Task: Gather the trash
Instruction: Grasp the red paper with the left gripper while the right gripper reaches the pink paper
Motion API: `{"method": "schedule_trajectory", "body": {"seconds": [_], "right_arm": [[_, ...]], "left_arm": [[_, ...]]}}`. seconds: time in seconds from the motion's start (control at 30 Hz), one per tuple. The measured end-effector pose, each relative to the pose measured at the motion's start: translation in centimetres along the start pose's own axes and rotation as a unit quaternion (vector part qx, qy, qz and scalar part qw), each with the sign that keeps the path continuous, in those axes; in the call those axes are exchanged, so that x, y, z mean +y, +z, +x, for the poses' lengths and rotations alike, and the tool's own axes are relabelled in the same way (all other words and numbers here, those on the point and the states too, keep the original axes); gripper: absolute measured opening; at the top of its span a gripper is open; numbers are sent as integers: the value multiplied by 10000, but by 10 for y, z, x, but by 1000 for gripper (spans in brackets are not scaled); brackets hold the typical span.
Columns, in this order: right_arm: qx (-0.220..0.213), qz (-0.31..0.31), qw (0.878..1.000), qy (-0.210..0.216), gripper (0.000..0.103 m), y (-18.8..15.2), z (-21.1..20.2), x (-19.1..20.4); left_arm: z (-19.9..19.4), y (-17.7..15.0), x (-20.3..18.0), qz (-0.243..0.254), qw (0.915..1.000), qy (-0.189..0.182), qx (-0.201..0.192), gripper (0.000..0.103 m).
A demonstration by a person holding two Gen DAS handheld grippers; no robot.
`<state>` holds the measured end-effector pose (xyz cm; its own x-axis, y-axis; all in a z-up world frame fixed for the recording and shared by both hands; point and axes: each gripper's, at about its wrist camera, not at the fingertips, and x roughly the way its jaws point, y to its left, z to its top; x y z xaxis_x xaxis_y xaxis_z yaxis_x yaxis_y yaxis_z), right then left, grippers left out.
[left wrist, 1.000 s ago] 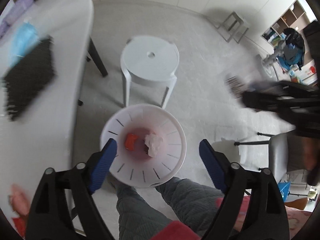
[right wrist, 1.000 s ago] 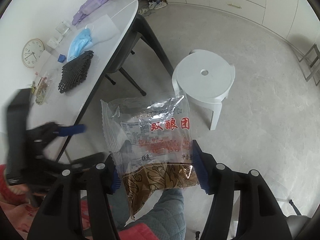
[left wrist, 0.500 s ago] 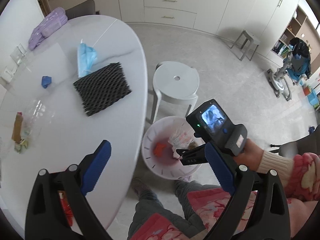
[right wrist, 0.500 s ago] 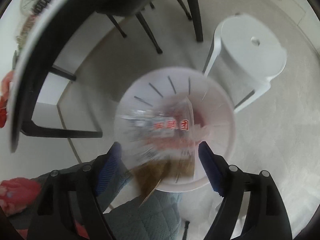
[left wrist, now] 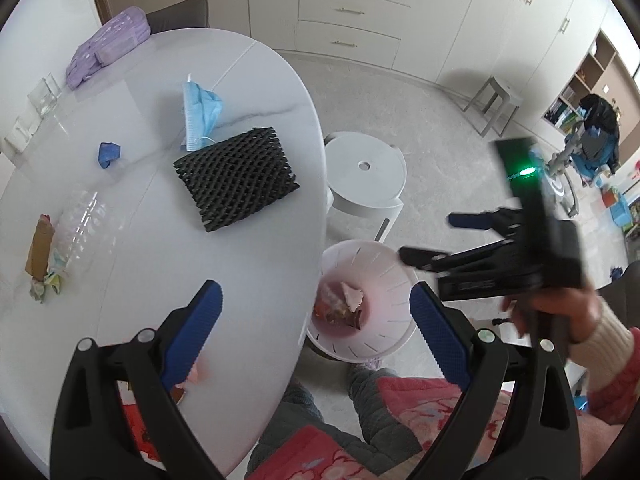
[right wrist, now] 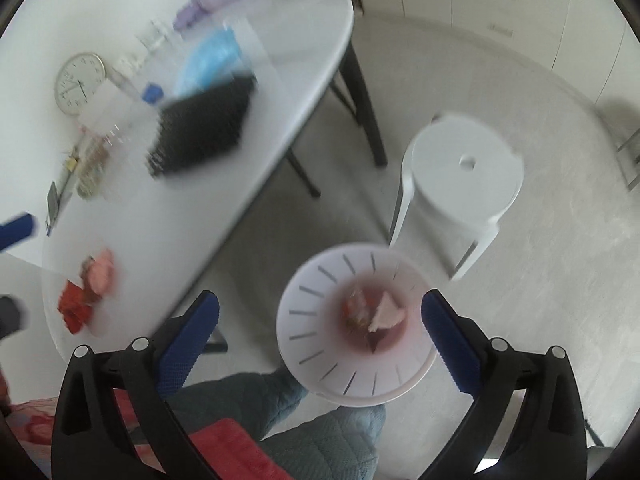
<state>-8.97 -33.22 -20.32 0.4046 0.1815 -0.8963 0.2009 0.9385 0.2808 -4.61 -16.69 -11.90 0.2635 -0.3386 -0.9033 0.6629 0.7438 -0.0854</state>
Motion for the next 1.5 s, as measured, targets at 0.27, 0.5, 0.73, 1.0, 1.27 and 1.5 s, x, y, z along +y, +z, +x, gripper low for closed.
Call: {"method": "schedule_trajectory", "body": {"seconds": [0.27, 0.5, 0.73, 1.0, 1.27, 1.5], "right_arm": [[-363, -422, 9984, 105, 100, 28, -39, 62], [50, -1440, 9879, 567, 100, 34, -23, 135], [662, -2488, 9613, 978, 100, 25, 14, 200], [1167, -3305, 9304, 1076, 100, 11, 46, 242], [1264, -3207, 9341, 929, 100, 17, 46, 234], [1196, -3073, 9389, 986, 100, 23, 39, 235]], "left_arm": [[-15, 0, 48, -568, 9980, 89, -270, 91], [-38, -38, 108, -1333, 9887, 587, -354, 91], [-51, -119, 152, -2260, 9682, 1069, -61, 90], [-29, -181, 177, -3067, 9430, 1279, 194, 90], [13, -195, 202, -3975, 9137, 829, 176, 76], [20, -195, 213, -4819, 8745, 551, -48, 45]]}}
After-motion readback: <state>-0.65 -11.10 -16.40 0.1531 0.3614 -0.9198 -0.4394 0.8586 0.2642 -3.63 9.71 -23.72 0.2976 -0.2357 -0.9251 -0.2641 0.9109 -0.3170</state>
